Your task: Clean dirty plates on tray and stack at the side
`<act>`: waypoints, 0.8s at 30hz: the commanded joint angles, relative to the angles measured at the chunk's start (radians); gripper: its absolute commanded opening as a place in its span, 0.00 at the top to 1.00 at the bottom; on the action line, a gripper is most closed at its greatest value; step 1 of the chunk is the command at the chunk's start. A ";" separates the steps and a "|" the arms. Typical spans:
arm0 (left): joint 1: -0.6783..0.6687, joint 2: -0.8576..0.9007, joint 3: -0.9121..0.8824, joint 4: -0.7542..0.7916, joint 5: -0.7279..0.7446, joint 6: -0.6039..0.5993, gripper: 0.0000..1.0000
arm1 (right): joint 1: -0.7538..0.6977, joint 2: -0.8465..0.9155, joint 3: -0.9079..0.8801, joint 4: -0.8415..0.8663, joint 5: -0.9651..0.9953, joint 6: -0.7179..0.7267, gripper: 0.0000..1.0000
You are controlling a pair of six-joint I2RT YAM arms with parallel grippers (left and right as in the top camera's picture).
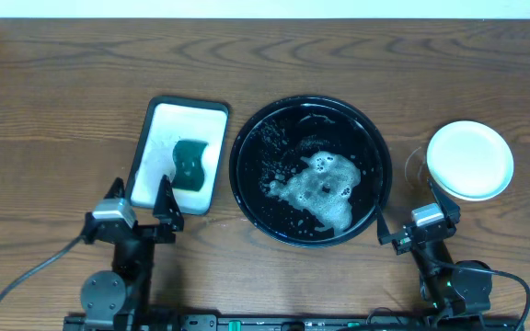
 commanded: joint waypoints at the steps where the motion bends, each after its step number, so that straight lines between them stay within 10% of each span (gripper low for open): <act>1: 0.003 -0.061 -0.079 0.021 0.012 0.006 0.19 | -0.017 -0.001 -0.002 -0.003 0.002 -0.009 0.01; 10: 0.002 -0.061 -0.277 0.219 0.011 0.002 0.19 | -0.017 -0.001 -0.002 -0.003 0.002 -0.009 0.01; 24: 0.002 -0.061 -0.276 0.108 0.006 0.006 0.19 | -0.017 -0.001 -0.002 -0.003 0.002 -0.009 0.01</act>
